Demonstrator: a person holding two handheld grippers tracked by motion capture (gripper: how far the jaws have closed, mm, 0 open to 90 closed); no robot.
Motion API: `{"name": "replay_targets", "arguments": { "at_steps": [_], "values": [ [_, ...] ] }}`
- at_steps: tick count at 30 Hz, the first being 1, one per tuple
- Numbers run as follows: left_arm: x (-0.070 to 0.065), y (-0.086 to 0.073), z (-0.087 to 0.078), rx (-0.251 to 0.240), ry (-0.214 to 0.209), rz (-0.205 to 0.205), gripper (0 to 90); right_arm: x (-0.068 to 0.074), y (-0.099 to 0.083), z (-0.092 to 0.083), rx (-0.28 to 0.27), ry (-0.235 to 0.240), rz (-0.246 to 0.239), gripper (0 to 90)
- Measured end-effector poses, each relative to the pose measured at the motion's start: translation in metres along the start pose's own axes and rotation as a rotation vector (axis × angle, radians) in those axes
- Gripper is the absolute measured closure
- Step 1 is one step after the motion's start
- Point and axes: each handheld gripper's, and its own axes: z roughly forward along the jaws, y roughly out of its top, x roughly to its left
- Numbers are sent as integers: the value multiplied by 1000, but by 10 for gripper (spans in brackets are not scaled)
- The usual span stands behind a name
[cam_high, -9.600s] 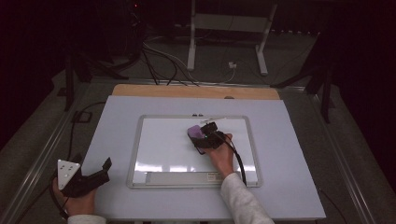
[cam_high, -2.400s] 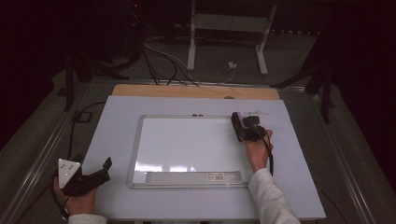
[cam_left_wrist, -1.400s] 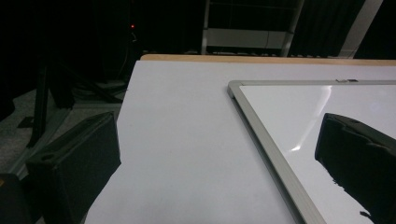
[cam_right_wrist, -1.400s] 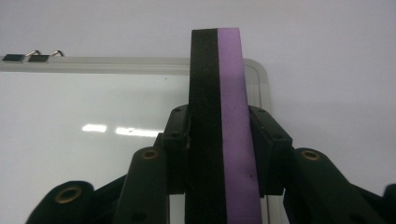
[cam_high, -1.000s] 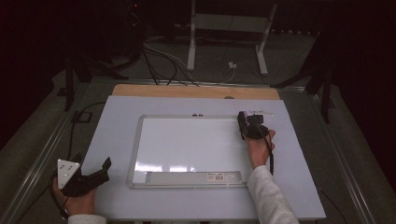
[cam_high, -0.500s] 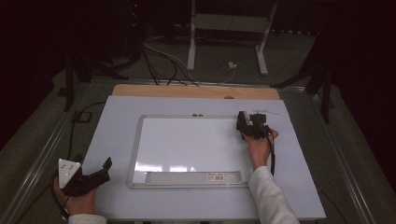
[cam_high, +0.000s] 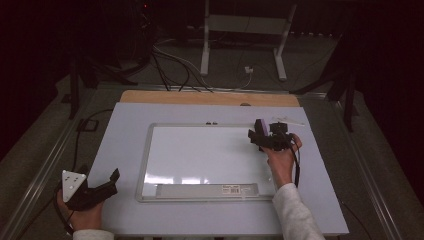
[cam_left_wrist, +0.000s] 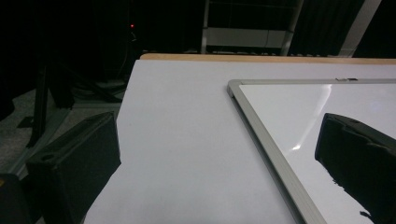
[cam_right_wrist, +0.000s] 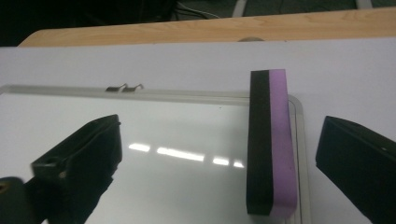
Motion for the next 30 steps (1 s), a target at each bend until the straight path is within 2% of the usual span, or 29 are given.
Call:
{"name": "replay_targets", "arguments": {
  "at_steps": [6,10,12,18,24,30],
  "values": [
    [0,0,0,-3,-2,-2,9,-3,-3,-25,-34,52,-43,1],
    [0,0,0,-4,-1,-6,9,-7,-10,-42,-65,88,-113,1],
    [1,0,0,0,-2,-5,9,-12,-14,-51,-103,102,-143,1],
    [3,0,-2,-4,-2,-18,9,-29,-29,-75,-173,82,-212,2],
    [1,0,-3,-7,-3,-18,9,-38,-55,-97,-236,81,-214,2],
    [1,1,-5,-14,-3,-26,8,-48,-86,-105,-271,102,-198,2]
  ]
}}
